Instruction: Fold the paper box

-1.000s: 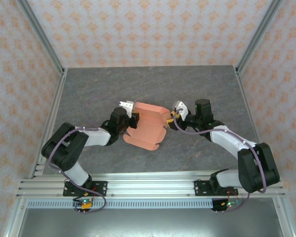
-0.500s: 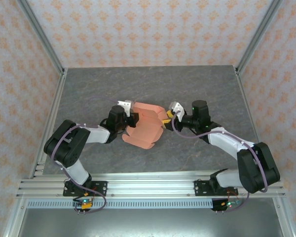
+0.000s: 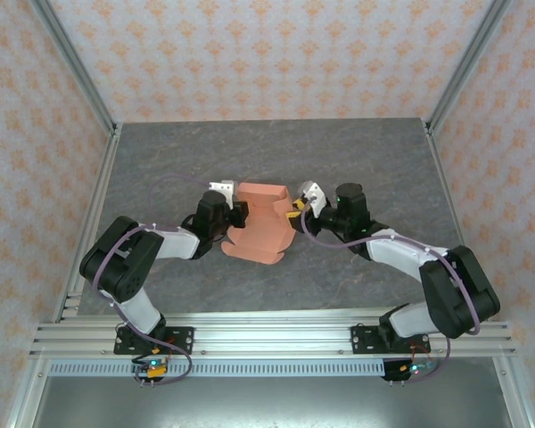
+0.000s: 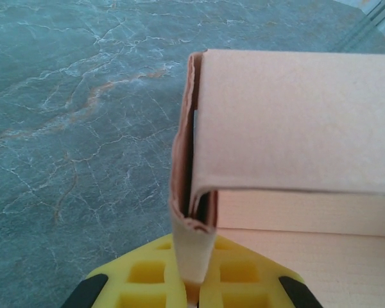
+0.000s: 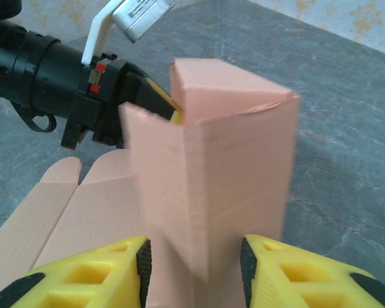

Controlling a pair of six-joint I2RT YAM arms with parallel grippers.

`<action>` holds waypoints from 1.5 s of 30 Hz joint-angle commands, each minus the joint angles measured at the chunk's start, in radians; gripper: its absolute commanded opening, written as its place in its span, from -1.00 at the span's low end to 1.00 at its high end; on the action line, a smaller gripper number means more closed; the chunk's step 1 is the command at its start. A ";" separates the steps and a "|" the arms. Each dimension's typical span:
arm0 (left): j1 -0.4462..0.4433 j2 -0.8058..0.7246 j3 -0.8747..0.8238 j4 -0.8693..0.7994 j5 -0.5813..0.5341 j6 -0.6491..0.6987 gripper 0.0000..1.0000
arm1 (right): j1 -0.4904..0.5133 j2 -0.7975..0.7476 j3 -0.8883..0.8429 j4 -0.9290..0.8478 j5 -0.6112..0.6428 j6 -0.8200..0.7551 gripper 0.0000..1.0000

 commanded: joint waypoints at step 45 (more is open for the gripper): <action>-0.266 -0.140 0.002 -0.265 -0.586 -0.266 -1.00 | 0.266 0.451 0.166 0.628 1.192 0.336 -0.15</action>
